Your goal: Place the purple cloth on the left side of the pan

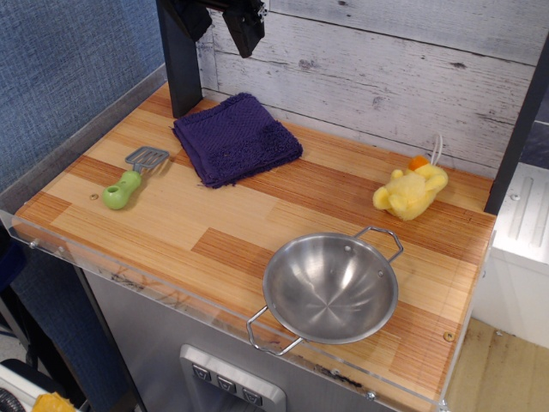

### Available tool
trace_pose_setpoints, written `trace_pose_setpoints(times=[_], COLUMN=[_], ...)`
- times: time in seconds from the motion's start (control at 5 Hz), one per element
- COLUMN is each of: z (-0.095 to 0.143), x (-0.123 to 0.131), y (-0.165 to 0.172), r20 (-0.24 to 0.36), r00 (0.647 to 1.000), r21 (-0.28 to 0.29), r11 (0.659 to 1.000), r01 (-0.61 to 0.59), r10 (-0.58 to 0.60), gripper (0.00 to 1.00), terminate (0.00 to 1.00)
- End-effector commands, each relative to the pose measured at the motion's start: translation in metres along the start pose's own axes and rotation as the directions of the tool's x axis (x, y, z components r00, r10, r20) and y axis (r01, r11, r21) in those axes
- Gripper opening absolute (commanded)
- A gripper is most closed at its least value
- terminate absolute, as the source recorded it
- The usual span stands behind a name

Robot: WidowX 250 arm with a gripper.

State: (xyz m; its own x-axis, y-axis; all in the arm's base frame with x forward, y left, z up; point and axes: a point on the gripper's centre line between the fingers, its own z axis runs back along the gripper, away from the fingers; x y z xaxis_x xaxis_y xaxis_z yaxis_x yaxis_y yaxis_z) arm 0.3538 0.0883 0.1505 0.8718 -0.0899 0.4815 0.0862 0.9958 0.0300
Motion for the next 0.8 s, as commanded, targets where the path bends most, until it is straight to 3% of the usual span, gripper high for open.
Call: trace_pose_setpoints(times=[0.0,0.4,0.6], z=[0.0,-0.024,-0.033], x=[0.0,-0.01,-0.009], y=[0.0,0.031,0.039], r20=[0.0,-0.119,-0.132], r00=[1.0,0.991,0.988], r21=[0.0,0.041,0.056], r11=[1.0,0.998,0.995], r01=[0.0,-0.049,-0.079], r10=[0.0,0.053,0.085], gripper=[1.0,1.0,1.0], terminate=[0.0,0.0,0.0])
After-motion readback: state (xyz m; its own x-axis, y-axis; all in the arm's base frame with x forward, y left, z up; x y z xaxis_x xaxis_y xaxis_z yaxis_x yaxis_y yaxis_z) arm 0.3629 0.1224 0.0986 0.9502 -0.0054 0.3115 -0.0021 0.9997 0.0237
